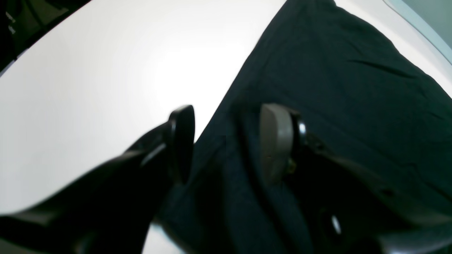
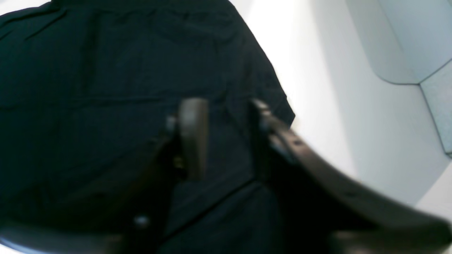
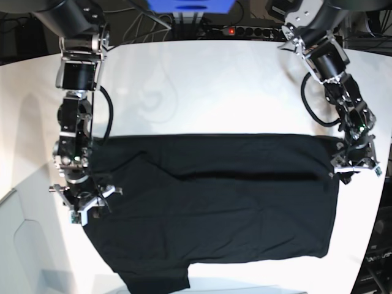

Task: Fold the T-shirt properly
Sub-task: 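Pull both grippers toward the hem, folding the shoulder edge over, then release the fold and move both grippers back to the collar edge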

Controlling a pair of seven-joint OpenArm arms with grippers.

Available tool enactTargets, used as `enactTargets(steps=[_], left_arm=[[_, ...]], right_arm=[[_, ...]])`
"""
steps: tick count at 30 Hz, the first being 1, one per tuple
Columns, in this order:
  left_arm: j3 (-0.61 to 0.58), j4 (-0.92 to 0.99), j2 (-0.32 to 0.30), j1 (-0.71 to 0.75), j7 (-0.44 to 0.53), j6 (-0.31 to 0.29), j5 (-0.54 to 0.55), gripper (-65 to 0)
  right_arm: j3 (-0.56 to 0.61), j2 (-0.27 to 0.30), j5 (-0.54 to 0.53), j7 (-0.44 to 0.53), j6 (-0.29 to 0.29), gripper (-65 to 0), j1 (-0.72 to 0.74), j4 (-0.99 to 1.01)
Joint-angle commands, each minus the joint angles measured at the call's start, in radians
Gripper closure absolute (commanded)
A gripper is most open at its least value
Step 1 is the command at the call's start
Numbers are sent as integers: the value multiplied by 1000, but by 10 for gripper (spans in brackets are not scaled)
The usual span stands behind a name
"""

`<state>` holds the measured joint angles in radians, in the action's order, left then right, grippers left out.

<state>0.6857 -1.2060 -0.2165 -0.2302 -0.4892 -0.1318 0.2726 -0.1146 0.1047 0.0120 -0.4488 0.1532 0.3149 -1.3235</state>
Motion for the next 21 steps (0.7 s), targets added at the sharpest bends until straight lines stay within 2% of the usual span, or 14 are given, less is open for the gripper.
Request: enactTargets(steps=[1,4,13,21], left_arm=[[2,-18,-19,-22,30,1,4,-293],[4,-30,-19,-16,30,1,4,-294],[104,-19,-21,68,27,-7,4,-295],[108,27,-21,107,30,-7,4,-295]], right_arm=[[-1,8,-5,28,0,-271,26,-18],[-4,8,-5,28,0,-313,26,-23],[-7,36,-5,26,0,-313,-47,-123],[-7,36,-5,26,0,-315,-164,-259]])
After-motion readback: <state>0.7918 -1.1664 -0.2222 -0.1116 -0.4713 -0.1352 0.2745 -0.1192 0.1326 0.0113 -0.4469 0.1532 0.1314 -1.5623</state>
